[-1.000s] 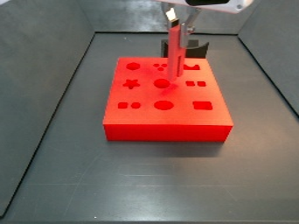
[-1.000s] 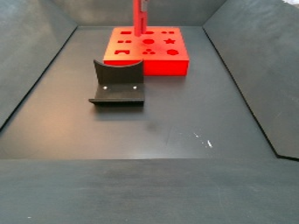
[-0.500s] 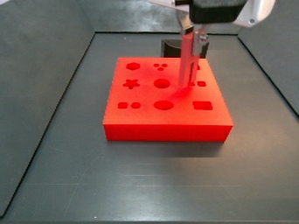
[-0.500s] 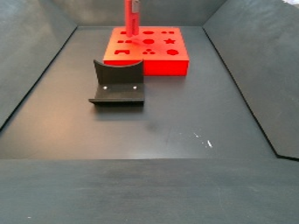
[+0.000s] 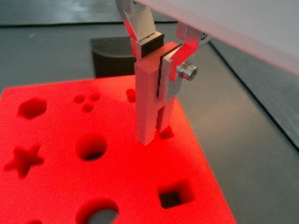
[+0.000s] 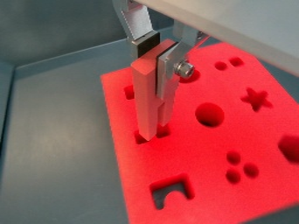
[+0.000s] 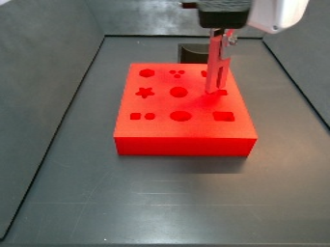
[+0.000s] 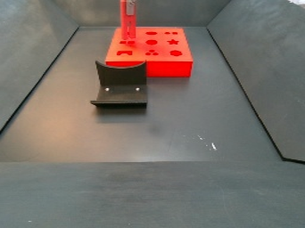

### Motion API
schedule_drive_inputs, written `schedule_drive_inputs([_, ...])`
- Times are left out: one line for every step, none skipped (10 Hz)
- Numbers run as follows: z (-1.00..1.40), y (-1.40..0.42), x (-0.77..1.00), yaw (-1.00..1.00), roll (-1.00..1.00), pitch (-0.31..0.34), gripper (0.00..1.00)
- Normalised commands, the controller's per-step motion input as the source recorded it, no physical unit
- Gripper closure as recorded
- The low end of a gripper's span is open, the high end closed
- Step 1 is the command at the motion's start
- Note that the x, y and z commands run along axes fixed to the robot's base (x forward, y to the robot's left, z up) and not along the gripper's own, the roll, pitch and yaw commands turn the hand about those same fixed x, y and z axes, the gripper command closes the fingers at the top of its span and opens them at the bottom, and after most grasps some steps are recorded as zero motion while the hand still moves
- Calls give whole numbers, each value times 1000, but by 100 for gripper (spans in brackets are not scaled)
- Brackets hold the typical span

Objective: Insert the double-square object.

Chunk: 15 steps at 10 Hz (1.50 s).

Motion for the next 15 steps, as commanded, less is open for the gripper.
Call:
schedule_drive_inputs([0,177,43,-806,0,170,100])
schedule_drive_inputs([0,123,0,-797,0,317,100])
schedule_drive_inputs([0,54,0,-769,-21,346,100])
schedule_drive_inputs([0,0,0,-706,-54,340,100])
schedule_drive_inputs([0,-37,97,-620,-101,324,100])
schedule_drive_inputs([0,-106,200,-529,-121,314,100])
schedule_drive_inputs([0,-109,294,-474,-114,287,100])
schedule_drive_inputs([-23,-86,457,-386,-90,236,100])
schedule_drive_inputs([-140,-37,443,-394,-31,244,100])
schedule_drive_inputs([-206,17,263,-483,0,327,100])
schedule_drive_inputs([-194,54,17,-609,6,366,100])
schedule_drive_inputs([-74,0,23,-569,23,371,100])
schedule_drive_inputs([-31,0,0,-509,39,303,100])
schedule_drive_inputs([-37,0,0,-363,46,247,100])
schedule_drive_inputs([-86,0,71,-143,6,100,100])
